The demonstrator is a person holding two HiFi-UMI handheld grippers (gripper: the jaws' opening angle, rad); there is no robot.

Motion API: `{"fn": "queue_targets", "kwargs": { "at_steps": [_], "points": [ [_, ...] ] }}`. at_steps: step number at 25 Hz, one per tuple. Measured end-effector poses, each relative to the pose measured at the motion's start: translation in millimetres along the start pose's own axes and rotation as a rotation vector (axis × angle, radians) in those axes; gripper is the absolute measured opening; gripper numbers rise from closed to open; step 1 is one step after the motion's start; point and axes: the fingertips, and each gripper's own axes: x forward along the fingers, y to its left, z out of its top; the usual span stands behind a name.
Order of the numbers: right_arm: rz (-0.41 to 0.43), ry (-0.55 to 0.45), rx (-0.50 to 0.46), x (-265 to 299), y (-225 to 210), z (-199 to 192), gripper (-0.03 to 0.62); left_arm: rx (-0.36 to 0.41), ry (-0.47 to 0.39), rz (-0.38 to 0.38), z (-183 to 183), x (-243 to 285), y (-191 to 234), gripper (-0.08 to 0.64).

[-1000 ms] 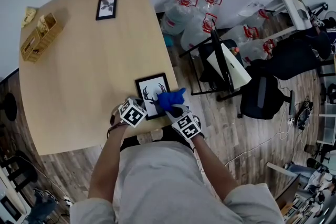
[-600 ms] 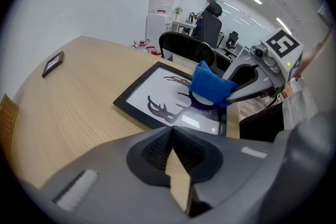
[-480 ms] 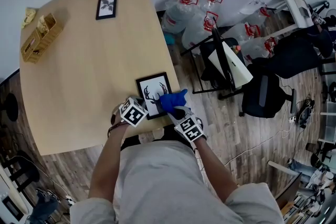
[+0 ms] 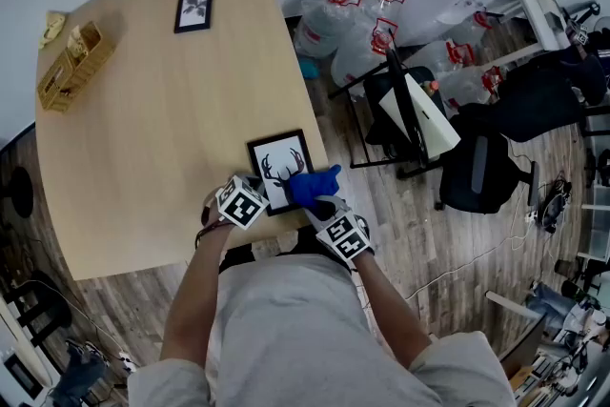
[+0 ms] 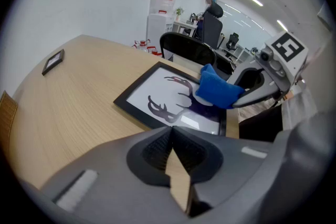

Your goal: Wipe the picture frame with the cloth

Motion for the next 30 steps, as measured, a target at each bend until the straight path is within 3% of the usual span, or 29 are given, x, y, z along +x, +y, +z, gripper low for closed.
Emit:
{"fn": "queue_targets", "kwargs": {
  "at_steps": [9, 15, 24, 30],
  "points": [
    [0.061, 0.028, -0.046, 11, 25, -10, 0.060, -0.002, -0.007, 0.002, 1, -1, -1, 0.054],
    [0.103, 0.048, -0.085, 27, 46, 4, 0.060, 0.002, -0.002, 0.003, 0, -1, 0, 0.054],
    [0.000, 0.034, -0.077, 40, 31, 12, 0.060, 0.001, -0.012, 0.008, 1, -1, -2, 0.054],
    [0.010, 0.042, -0.080, 50, 18, 26, 0.060, 0.013, -0.004, -0.001, 1, -2, -2, 0.054]
  ]
}}
